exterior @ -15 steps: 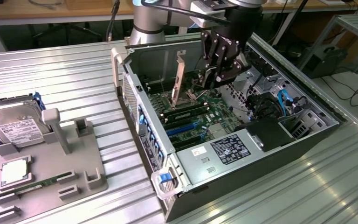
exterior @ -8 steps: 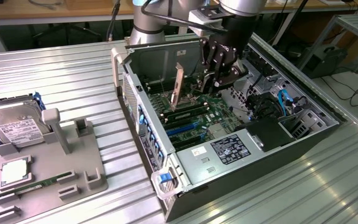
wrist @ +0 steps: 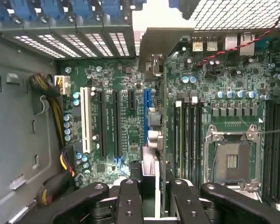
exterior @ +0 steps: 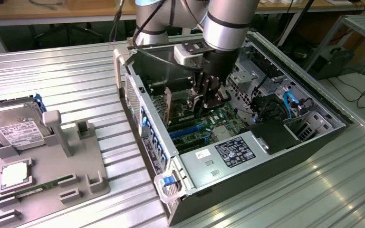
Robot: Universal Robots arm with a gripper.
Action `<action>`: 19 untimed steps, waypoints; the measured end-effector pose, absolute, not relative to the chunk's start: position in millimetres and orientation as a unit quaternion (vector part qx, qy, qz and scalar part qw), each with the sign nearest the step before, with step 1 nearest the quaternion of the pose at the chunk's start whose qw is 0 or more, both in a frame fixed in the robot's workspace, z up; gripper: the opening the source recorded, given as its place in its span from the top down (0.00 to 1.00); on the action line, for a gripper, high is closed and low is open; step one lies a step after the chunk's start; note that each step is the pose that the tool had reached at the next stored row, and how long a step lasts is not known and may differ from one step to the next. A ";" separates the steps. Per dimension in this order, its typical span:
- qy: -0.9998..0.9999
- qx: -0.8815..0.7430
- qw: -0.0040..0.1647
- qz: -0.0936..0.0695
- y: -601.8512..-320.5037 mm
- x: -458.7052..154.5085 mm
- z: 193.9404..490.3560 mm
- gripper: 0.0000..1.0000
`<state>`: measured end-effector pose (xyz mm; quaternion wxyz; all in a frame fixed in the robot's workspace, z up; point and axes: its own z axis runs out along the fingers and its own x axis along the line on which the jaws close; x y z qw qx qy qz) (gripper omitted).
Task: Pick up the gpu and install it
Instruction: 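Insert the gpu into the slot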
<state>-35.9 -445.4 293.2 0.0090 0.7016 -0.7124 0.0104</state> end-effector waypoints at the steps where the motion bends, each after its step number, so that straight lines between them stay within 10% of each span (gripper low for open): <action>1: -0.712 0.702 0.009 0.010 -448.3 -38.3 286.3 0.72; 19: -0.712 0.702 0.008 0.010 -452.1 -62.1 236.8 0.72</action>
